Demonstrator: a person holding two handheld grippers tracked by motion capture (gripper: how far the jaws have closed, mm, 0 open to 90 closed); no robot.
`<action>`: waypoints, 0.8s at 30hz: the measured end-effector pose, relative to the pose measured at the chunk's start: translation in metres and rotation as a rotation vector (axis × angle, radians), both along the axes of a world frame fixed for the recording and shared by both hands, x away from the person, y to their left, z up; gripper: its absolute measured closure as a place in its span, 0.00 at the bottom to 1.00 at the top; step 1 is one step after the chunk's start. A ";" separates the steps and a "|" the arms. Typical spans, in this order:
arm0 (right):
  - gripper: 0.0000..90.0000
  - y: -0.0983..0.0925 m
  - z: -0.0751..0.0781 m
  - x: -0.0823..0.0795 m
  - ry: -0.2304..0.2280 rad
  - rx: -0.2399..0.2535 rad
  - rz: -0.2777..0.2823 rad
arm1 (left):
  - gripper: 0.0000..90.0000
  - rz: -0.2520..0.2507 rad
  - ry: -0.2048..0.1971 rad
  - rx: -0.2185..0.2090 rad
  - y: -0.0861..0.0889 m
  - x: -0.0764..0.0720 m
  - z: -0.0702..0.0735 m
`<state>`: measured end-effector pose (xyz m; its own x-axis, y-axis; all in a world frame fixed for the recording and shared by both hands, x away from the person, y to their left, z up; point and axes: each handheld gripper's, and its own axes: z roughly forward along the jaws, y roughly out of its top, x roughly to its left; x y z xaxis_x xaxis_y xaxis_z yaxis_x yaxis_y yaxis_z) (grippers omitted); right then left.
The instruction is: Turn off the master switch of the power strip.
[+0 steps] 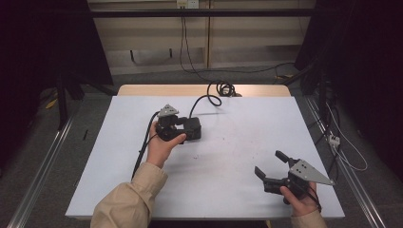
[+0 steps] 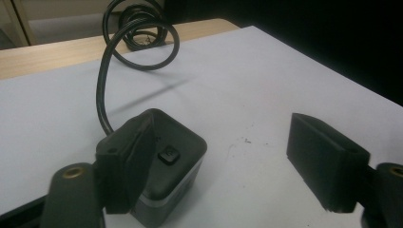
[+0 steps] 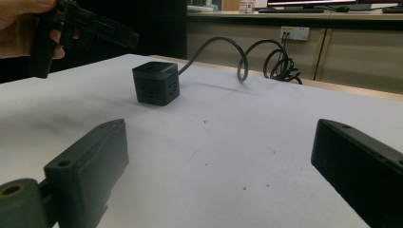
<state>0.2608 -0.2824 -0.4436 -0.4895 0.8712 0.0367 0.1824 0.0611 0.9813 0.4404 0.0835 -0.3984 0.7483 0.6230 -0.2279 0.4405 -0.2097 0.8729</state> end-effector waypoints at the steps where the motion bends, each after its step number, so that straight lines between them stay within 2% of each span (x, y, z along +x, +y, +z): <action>1: 0.05 0.000 0.000 0.001 -0.002 -0.001 0.002 | 0.24 0.001 -0.003 -0.006 0.001 -0.002 0.000; 7: 0.05 0.005 0.002 0.000 -0.004 -0.011 0.014 | 0.20 0.004 -0.003 -0.014 0.014 -0.011 -0.001; 10: 0.05 0.005 0.002 0.000 -0.004 -0.009 0.013 | 0.16 -0.006 0.011 0.014 0.020 -0.014 0.000; 12: 0.05 0.004 0.002 0.000 -0.005 -0.012 0.010 | 0.14 -0.009 0.005 0.034 0.023 -0.016 0.001; 15: 0.05 0.004 0.002 0.001 -0.004 -0.011 0.007 | 0.15 -0.008 0.005 0.015 0.030 -0.021 -0.001; 24: 0.05 0.004 0.001 0.001 0.001 -0.010 0.009 | 0.15 0.000 0.024 0.002 0.050 -0.032 -0.012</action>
